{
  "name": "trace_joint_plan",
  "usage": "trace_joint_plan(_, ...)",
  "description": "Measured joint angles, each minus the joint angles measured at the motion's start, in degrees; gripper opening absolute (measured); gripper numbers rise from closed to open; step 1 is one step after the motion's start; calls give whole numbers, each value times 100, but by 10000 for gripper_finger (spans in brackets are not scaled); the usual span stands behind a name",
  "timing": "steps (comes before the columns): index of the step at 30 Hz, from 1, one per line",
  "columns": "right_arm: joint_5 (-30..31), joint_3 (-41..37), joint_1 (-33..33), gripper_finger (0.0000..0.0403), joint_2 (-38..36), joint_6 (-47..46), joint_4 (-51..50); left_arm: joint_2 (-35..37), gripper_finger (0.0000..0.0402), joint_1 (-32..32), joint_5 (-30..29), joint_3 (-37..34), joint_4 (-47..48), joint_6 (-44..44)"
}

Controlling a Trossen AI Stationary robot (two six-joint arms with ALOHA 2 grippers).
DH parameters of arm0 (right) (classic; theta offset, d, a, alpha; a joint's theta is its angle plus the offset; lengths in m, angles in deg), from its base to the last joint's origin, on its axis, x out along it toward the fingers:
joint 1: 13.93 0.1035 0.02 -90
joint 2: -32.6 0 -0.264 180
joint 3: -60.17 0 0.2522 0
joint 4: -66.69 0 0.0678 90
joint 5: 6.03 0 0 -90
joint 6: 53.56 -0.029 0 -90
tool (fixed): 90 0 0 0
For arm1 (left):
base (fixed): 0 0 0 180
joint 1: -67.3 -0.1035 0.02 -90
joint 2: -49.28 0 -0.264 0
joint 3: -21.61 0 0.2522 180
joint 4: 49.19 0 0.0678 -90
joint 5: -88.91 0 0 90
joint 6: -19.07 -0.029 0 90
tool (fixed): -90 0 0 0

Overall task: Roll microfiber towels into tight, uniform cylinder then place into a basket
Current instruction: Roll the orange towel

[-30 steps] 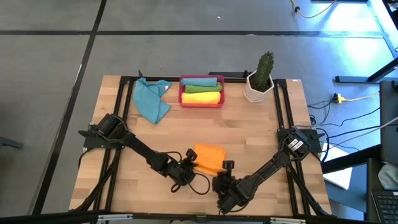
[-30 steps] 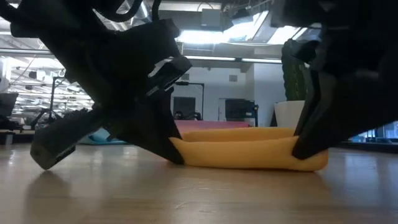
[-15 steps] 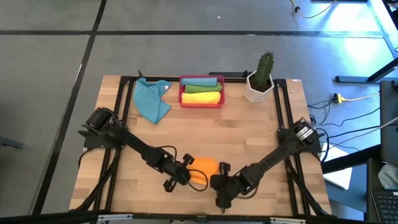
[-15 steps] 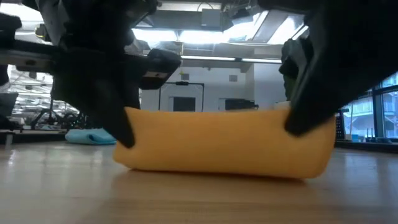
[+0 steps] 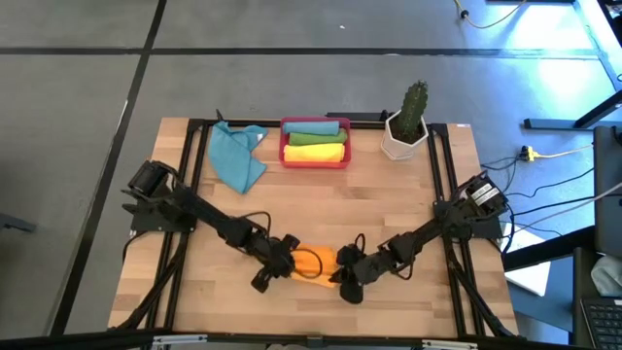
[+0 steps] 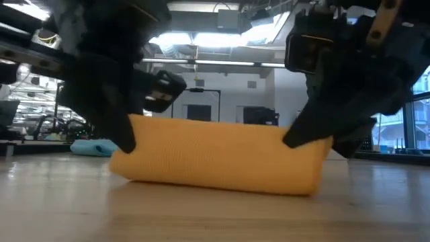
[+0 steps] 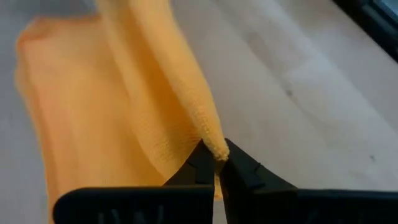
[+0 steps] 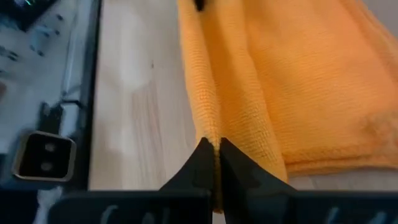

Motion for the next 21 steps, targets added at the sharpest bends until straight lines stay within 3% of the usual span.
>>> trace_joint_plan(9,149,-144,-243,7,22,-58,45,-43,0,-718,779,-460,-482,373)
trace_joint_plan(18,140,-148,-438,10,22,-58,-155,64,35,-798,715,-489,-432,217)
trace_joint_plan(21,142,-154,-433,10,22,-100,-298,366,59,-785,321,-510,-32,55)
